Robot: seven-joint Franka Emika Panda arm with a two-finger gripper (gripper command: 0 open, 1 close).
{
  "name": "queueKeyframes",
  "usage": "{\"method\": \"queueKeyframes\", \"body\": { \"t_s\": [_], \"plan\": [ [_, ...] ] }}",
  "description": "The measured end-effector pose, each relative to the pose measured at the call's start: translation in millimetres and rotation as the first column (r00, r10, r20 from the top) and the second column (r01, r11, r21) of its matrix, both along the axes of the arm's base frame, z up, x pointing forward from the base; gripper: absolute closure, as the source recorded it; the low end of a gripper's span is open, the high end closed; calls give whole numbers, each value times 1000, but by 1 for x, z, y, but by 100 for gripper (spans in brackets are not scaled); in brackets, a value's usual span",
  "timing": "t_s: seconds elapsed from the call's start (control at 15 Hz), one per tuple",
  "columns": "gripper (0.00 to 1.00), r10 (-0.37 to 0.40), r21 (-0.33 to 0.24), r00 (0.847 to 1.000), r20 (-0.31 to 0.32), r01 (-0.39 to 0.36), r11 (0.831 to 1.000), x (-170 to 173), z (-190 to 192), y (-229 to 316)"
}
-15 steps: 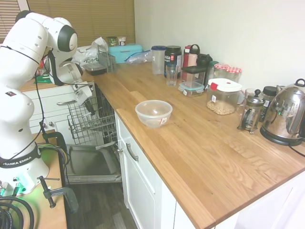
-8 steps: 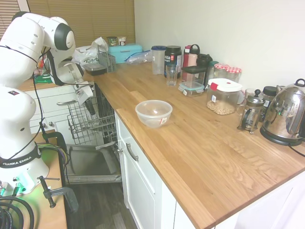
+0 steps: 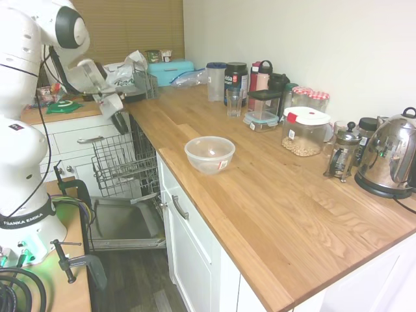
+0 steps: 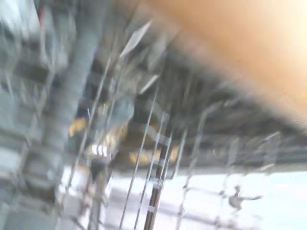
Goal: Put the fork in the dishwasher
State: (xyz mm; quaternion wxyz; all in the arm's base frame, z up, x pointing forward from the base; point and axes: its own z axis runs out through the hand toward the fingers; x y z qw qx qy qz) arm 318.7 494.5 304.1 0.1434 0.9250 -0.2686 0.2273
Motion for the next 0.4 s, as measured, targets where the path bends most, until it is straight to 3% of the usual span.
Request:
{"method": "queueKeyframes", "body": {
  "t_s": [0.2,0.4],
  "plan": [
    [0,-18,145,1000,25,14,989,12,88,-27],
    [0,-49,284,999,18,42,958,43,156,-71]
  ]
}}
